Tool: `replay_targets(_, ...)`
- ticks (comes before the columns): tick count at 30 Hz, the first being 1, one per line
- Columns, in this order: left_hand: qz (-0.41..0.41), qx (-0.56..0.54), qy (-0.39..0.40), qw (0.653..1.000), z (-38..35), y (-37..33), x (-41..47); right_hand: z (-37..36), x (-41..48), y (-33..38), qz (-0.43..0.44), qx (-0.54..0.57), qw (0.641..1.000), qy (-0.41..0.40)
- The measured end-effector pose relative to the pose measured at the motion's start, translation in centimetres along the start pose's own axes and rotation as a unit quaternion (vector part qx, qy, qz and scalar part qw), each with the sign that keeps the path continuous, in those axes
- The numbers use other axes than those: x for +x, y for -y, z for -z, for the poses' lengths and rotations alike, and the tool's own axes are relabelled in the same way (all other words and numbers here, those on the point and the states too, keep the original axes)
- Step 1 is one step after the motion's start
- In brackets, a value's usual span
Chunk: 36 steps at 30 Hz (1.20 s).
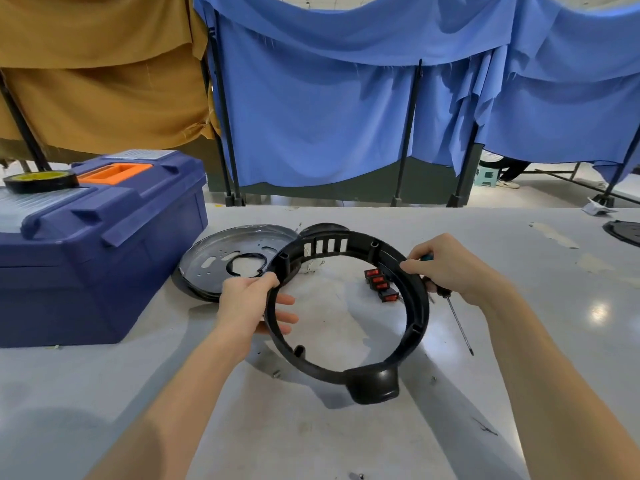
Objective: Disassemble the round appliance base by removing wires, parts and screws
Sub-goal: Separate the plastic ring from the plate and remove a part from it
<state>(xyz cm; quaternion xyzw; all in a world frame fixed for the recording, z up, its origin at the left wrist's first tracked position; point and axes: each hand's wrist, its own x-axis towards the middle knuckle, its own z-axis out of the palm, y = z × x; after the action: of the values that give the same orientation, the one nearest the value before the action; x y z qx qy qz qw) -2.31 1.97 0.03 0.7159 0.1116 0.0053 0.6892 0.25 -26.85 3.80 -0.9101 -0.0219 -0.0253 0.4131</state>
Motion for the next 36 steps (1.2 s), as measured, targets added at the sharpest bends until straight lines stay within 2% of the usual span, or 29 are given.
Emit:
replay_targets(5, 0.010, -0.043, -0.052, 0.998, 1.0, 0.7, 0.3, 0.2, -0.6, 1.0, 0.018, -0.028, 0.999, 0.010)
replay_targets(8, 0.015, -0.067, -0.079, 0.995, 1.7, 1.1, 0.3, 1.0, -1.4, 1.5, 0.024, -0.087, 0.993, 0.077)
replay_targets(13, 0.009, -0.102, -0.103, 0.989, 2.2, 1.3, 0.2, 0.1, -3.4, 1.7, -0.045, -0.216, 0.941, 0.258)
replay_targets(18, 0.001, -0.131, -0.126, 0.983, 1.8, 1.6, 0.0, -0.9, -5.4, 1.3, -0.093, -0.305, 0.895, 0.313)
replay_targets(22, 0.009, -0.146, -0.139, 0.979, 1.8, 2.1, 0.2, -1.3, -6.1, 1.0, -0.105, -0.344, 0.873, 0.330)
replay_targets(29, 0.002, -0.155, -0.148, 0.977, 2.0, 2.8, 0.4, -2.1, -5.5, 0.4, -0.084, -0.353, 0.882, 0.299)
replay_targets(34, 0.006, -0.157, -0.153, 0.976, 2.1, 2.8, 0.5, -2.6, -3.2, -1.1, -0.052, -0.353, 0.928, 0.105)
replay_targets(36, 0.007, -0.159, -0.155, 0.975, 2.2, 2.9, 0.4, -3.1, -2.5, -1.9, -0.051, -0.348, 0.934, 0.066)
